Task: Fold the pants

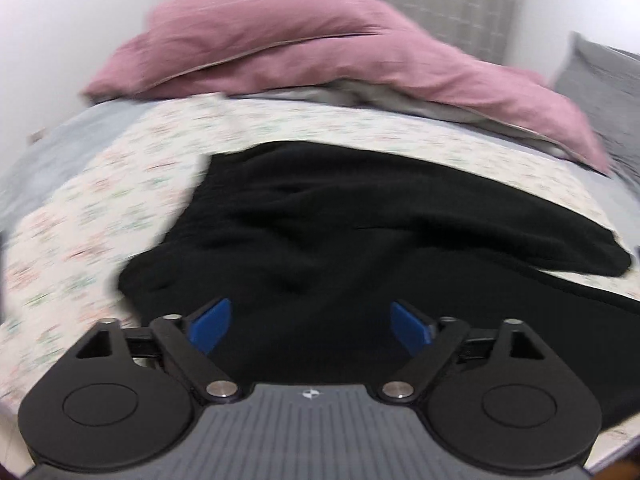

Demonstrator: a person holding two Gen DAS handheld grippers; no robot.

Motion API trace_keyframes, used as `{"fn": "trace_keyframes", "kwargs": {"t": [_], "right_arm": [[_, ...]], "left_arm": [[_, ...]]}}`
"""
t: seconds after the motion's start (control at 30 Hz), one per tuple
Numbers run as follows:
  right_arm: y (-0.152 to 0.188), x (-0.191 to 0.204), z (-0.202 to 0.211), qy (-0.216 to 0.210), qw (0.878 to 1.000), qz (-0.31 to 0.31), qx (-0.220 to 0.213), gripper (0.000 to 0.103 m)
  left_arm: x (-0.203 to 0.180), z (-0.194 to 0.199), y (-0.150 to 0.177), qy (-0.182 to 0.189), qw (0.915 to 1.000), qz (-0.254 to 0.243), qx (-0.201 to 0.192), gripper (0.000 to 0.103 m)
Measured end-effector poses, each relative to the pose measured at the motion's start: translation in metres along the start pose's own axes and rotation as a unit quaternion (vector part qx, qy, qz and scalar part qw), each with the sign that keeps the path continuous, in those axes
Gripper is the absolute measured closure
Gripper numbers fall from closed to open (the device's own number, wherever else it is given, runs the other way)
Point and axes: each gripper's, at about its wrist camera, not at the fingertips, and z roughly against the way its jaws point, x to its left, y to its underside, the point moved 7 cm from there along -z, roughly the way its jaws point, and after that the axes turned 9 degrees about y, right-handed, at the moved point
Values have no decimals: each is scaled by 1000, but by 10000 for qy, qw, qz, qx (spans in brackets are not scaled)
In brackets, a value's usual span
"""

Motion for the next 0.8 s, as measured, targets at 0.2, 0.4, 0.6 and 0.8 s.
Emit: {"fn": "trace_keyframes", "kwargs": {"t": [0.2, 0.4, 0.6, 0.8], "right_arm": [[-25, 19, -38, -247, 9996, -168, 12, 25], [-51, 27, -91, -502, 9972, -543, 87, 24], [-71, 29, -152, -418, 9963, -672, 347, 25], [-85, 29, -195, -125, 9979, -528, 343, 25]], "left_arm": [[-81, -45, -31, 699, 9962, -482, 202, 0], [-169, -100, -80, 1310, 9851, -1093, 213, 0], [-260, -184, -109, 1654, 9726, -1584, 390, 0], [-341, -273, -110, 1581, 9593, -2234, 694, 0]]}}
